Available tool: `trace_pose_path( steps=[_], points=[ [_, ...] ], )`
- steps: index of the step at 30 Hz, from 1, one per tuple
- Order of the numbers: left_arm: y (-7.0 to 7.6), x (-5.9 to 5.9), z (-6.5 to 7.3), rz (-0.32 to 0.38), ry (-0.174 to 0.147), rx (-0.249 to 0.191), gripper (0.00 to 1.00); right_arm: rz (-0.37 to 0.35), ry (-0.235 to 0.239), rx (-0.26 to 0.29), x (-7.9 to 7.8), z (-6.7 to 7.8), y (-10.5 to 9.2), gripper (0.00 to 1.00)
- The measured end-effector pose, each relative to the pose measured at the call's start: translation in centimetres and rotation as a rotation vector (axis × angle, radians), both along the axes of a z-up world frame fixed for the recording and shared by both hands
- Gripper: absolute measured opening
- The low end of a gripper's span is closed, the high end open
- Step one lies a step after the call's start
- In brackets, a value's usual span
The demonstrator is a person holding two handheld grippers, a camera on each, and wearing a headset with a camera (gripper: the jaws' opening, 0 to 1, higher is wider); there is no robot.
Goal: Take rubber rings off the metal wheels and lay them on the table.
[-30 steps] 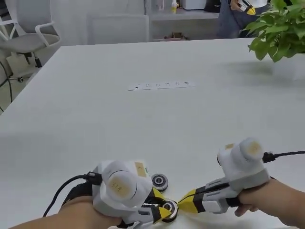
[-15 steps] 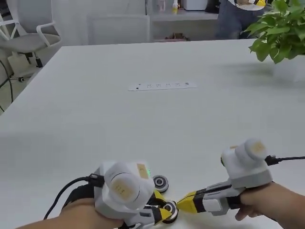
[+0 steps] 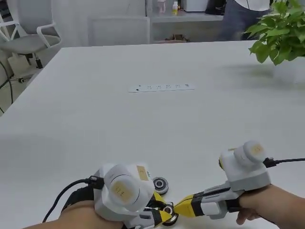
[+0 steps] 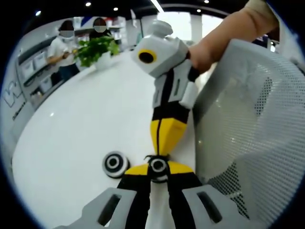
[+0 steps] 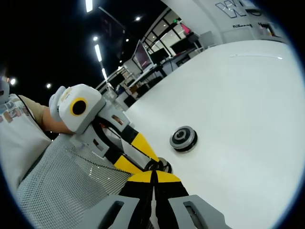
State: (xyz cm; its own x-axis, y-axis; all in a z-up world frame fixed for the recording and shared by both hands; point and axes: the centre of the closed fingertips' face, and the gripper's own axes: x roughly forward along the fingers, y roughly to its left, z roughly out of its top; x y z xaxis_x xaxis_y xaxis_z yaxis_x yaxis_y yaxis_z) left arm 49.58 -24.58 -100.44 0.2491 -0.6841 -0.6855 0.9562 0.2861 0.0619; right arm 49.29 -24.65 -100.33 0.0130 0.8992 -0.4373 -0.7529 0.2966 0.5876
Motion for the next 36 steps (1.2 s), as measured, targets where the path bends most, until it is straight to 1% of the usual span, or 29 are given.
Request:
trace_pose_path(
  steps=[2, 3, 5, 6, 7, 8, 11, 13, 15, 17, 20, 21, 23, 25, 26, 27, 29, 30, 32, 35, 36],
  points=[
    [0.0, 0.0, 0.0, 0.001, 0.001, -0.001, 0.12, 0.008, 0.001, 0.008, -0.2, 0.1, 0.2, 0.00],
    [-0.1, 0.0, 0.0, -0.002, 0.002, -0.004, 0.12, 0.017, 0.018, 0.053, -0.5, 0.9, 0.7, 0.00],
    [-0.1, 0.0, -0.1, -0.007, -0.002, 0.002, 0.12, 0.033, -0.012, 0.054, -0.8, 1.3, 1.3, 0.00],
    [0.0, 0.1, -0.1, 0.005, 0.002, -0.004, 0.12, 0.093, -0.037, 0.047, -1.1, 1.2, 1.1, 0.00],
    [0.0, 0.1, -0.1, 0.001, 0.000, -0.006, 0.12, 0.061, -0.006, 0.059, -0.8, 1.2, 1.3, 0.00],
    [0.0, 0.1, -0.1, 0.000, 0.000, -0.006, 0.12, 0.066, -0.013, 0.061, -1.0, 1.2, 1.1, 0.00],
    [-0.1, 0.1, -0.1, 0.000, -0.002, -0.006, 0.13, 0.044, -0.030, 0.056, -0.4, 1.1, 0.6, 0.00],
    [-0.1, 0.0, -0.1, -0.008, -0.009, -0.008, 0.13, 0.021, -0.035, 0.059, 0.1, 1.1, 0.4, 0.00],
    [-0.2, -0.1, 0.1, -0.024, -0.020, -0.012, 0.13, 0.018, -0.045, 0.049, 0.2, 1.0, 0.3, 0.00],
    [-0.2, -0.1, 0.1, -0.022, -0.013, -0.015, 0.13, 0.026, -0.056, 0.039, 0.1, 0.8, 0.2, 0.00],
    [-0.1, 0.0, 0.1, -0.032, -0.015, -0.003, 0.14, 0.026, -0.064, 0.041, 0.1, 1.0, 0.2, 0.00],
    [0.0, 0.0, 0.1, -0.032, -0.010, -0.003, 0.16, 0.022, -0.063, 0.045, 0.2, 1.1, 0.1, 0.00],
    [0.1, -0.1, 0.6, -0.027, 0.010, -0.021, 0.16, 0.026, -0.064, 0.046, 0.1, 1.2, 0.2, 0.00],
    [0.2, -0.4, 0.8, -0.023, 0.037, -0.030, 0.25, 0.031, -0.063, 0.052, 0.0, 1.4, 0.2, 0.00],
    [0.3, -0.4, 1.0, -0.022, 0.036, -0.030, 0.29, 0.030, -0.063, 0.054, 0.0, 1.6, 0.2, 0.00],
    [0.5, -0.5, 1.1, -0.025, 0.038, -0.029, 0.30, 0.027, -0.066, 0.059, 0.1, 1.8, 0.2, 0.00],
    [0.8, -0.6, 1.7, -0.029, 0.036, -0.030, 0.29, 0.022, -0.067, 0.068, 0.2, 2.0, 0.1, 0.00],
    [1.0, -0.5, 2.2, -0.025, 0.038, -0.039, 0.30, 0.018, -0.067, 0.074, 0.2, 2.3, 0.1, 0.00],
    [1.2, -0.5, 3.3, -0.003, 0.038, -0.072, 0.31, 0.015, -0.066, 0.085, 0.2, 2.7, 0.1, 0.00],
    [1.9, -0.6, 4.3, 0.011, 0.039, -0.089, 0.35, 0.017, -0.072, 0.087, 0.2, 3.0, 0.2, 0.00],
    [2.1, -0.7, 4.6, 0.013, 0.040, -0.093, 0.38, 0.019, -0.074, 0.088, 0.2, 3.2, 0.3, 0.00]
  ],
)
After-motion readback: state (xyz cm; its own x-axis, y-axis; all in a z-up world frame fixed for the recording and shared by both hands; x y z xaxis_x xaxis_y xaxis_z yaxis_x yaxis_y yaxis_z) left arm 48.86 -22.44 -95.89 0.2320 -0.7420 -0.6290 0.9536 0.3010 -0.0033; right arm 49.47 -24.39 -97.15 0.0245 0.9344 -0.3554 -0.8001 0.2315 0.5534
